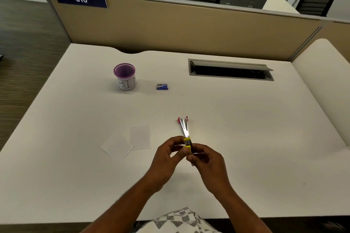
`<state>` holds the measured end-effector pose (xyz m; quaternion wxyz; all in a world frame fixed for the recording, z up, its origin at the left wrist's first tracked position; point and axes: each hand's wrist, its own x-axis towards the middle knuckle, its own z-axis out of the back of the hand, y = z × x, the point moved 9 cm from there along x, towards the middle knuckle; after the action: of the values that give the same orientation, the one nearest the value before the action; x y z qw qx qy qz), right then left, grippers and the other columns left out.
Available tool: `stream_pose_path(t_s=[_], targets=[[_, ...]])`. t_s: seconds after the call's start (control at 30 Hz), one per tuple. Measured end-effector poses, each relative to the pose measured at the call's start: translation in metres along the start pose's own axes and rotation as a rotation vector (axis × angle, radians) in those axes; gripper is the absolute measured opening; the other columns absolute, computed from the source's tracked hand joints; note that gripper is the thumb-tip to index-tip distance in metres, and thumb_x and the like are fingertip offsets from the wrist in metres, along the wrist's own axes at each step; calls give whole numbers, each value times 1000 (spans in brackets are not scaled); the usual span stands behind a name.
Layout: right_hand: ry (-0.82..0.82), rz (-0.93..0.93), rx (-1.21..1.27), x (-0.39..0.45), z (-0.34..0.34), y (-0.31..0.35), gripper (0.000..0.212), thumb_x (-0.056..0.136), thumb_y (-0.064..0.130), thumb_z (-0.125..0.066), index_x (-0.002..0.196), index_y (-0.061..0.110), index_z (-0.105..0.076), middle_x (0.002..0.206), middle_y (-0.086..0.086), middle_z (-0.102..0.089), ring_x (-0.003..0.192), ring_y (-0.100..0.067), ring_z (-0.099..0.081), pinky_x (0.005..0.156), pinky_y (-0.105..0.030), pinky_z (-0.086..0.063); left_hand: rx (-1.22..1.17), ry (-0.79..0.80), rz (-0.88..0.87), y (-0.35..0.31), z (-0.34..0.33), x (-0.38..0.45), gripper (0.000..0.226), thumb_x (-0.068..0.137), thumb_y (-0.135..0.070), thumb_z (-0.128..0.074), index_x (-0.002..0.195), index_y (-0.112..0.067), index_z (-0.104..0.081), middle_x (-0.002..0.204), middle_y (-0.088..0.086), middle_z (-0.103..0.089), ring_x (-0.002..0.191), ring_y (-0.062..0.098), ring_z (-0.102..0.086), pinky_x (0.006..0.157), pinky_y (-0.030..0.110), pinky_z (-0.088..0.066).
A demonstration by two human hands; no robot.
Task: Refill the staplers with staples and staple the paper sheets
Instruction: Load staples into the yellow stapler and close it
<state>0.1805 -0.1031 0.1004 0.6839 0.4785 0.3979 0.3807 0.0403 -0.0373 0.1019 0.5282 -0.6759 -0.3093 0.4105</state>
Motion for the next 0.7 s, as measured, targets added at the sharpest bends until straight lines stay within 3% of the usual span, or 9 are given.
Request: stream_pose_path(t_s=[0.17,0.33,0.47,0.6,0.7], targets=[[-6,29,20,-1,3,-3,30,85,16,-81,112,24,-74,100,8,-78,97,-13,-75,83,-26,-61,30,2,-42,-3,-2,-1,28,90,-28,-72,117,-33,-68,117,-6,-73,115,16,-68,105,48,-51],[-40,80,-11,-4,3,-1,29,82,33,-78,110,29,-73,100,13,-78,97,-10,-75,84,-20,-59,64,-24,-66,-2,-5,-6,28,88,-33,-70,116,-34,-68,115,-11,-74,114,10,-67,103,40,-53],[-39,96,-4,-4,4,-3,25,85,27,-80,108,30,-72,98,12,-77,96,-10,-74,84,-20,-59,77,-15,-72,-2,-6,-6,28,90,-26,-71,117,-33,-67,117,-14,-73,115,8,-66,103,35,-52],[-8,101,41,-2,3,1,32,81,38,-79,110,30,-70,103,12,-77,99,-11,-74,86,-19,-58,90,16,-70,-1,-6,-3,34,91,-23,-71,123,-33,-65,123,-17,-70,120,5,-63,100,23,-51],[-4,103,-12,2,3,-6,31,83,33,-81,111,31,-68,104,15,-75,99,-8,-73,87,-19,-58,108,42,-55,5,-5,0,36,91,-25,-71,124,-37,-64,124,-20,-69,120,0,-62,92,13,-51]])
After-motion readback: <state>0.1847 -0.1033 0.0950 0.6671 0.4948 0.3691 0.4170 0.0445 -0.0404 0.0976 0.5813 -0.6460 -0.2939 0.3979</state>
